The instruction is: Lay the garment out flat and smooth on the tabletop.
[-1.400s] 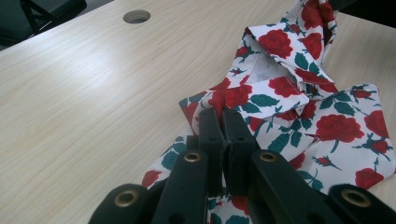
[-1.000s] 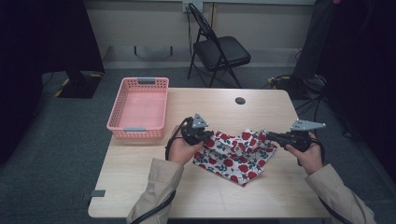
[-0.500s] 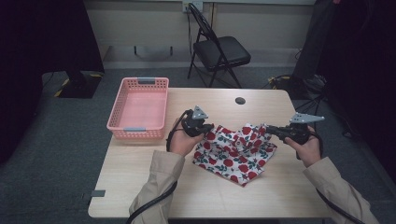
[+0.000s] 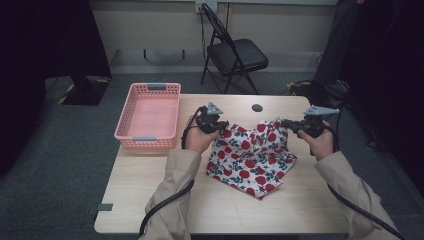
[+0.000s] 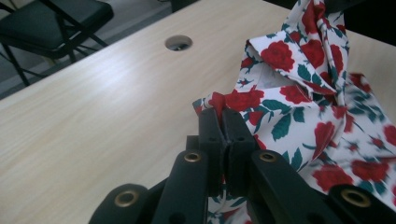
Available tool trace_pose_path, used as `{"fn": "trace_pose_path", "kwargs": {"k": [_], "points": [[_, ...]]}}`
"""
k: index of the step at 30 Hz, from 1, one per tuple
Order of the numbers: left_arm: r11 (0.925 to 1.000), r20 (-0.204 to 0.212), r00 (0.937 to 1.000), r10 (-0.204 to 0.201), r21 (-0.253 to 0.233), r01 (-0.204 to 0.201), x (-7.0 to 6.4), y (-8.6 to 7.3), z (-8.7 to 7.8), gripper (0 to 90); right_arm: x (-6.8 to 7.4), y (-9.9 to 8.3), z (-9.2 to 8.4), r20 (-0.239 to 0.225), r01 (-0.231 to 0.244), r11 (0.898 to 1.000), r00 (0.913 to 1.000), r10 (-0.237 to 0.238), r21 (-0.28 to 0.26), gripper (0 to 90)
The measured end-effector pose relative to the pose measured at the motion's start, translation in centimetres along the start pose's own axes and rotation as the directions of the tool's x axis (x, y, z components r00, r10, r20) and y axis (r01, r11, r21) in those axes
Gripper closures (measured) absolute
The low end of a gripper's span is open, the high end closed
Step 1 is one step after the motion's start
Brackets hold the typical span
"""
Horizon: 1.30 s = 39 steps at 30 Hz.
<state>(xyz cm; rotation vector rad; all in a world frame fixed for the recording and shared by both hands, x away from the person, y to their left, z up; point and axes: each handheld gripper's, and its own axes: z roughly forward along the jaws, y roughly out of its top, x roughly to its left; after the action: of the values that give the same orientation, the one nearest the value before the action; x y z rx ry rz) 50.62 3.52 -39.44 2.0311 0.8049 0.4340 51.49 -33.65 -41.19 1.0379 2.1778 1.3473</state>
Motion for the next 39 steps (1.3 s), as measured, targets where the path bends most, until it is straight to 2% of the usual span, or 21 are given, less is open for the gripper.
{"fn": "trace_pose_path", "kwargs": {"k": [2, 4, 5, 6, 7, 8, 10, 11, 13, 15, 21, 26, 31, 39], "points": [[0.9992, -0.036, 0.9993, -0.014, -0.037, 0.012, 0.5, 0.3, 0.2, 88.0, -0.6, 1.0, 0.6, 0.045, -0.027, 0.999, 0.9986, 0.028, -0.024, 86.4], [0.9975, -0.046, 0.9983, -0.037, -0.062, 0.034, 1.0, 0.2, 0.5, 87.3, -1.0, 1.8, 1.1, 0.075, -0.042, 0.998, 0.9962, 0.045, -0.043, 81.6], [0.9956, -0.039, 0.9972, -0.064, -0.071, 0.061, 1.0, 0.1, 0.7, 83.1, -0.9, 2.1, 1.2, 0.083, -0.035, 0.998, 0.9958, 0.038, -0.046, 77.1], [0.9943, -0.022, 0.9966, -0.079, -0.073, 0.078, 1.0, -0.1, 0.8, 72.5, -0.7, 2.2, 1.3, 0.077, -0.023, 0.999, 0.9967, 0.026, -0.043, 69.6], [0.9955, -0.014, 0.9979, -0.064, -0.071, 0.062, 0.9, -0.3, 0.9, 61.1, -0.4, 2.2, 1.3, 0.072, -0.014, 0.999, 0.9973, 0.016, -0.033, 60.3], [0.9974, -0.011, 0.9989, -0.046, -0.056, 0.045, 0.6, -0.6, 1.0, 56.7, -0.1, 2.0, 1.3, 0.066, 0.0, 1.0, 0.9978, 0.002, -0.025, 58.7], [0.9984, 0.002, 0.9988, -0.048, -0.029, 0.048, 0.2, -1.0, 1.0, 44.4, 0.7, 1.5, 1.2, 0.039, 0.031, 1.0, 0.9987, -0.031, -0.003, 50.4], [0.998, 0.014, 0.9983, -0.056, -0.028, 0.057, -0.1, -1.3, 1.0, 39.9, 1.1, 1.2, 1.1, 0.043, 0.044, 0.999, 0.9981, -0.045, 0.005, 44.4], [0.9986, 0.031, 0.9983, -0.049, -0.017, 0.05, -0.5, -1.7, 0.8, 35.3, 1.7, 0.6, 0.8, 0.016, 0.056, 0.998, 0.9983, -0.056, 0.013, 41.0], [0.9987, 0.039, 0.998, -0.049, -0.011, 0.049, -1.1, -2.3, 0.6, 31.7, 2.4, 0.0, 0.4, 0.015, 0.071, 0.997, 0.9973, -0.072, 0.017, 35.7], [0.9996, 0.085, 0.996, -0.026, 0.016, 0.024, -3.1, -4.1, 0.0, 25.9, 4.4, -2.1, -0.8, -0.031, 0.093, 0.995, 0.9953, -0.092, 0.046, 29.6], [0.9996, 0.113, 0.9936, -0.011, 0.026, 0.008, -4.4, -5.6, -0.4, 24.8, 5.4, -4.5, -1.3, -0.051, 0.101, 0.992, 0.9939, -0.098, 0.071, 28.2], [0.9996, 0.131, 0.9914, -0.004, 0.028, 0.0, -5.4, -6.9, -0.8, 24.7, 5.8, -6.5, -1.8, -0.06, 0.1, 0.992, 0.9936, -0.096, 0.082, 27.3], [0.9984, 0.152, 0.9883, 0.001, 0.055, -0.009, -6.6, -9.3, -0.8, 24.7, 6.1, -8.6, -2.5, -0.068, 0.096, 0.989, 0.9938, -0.088, 0.112, 26.8]]}}
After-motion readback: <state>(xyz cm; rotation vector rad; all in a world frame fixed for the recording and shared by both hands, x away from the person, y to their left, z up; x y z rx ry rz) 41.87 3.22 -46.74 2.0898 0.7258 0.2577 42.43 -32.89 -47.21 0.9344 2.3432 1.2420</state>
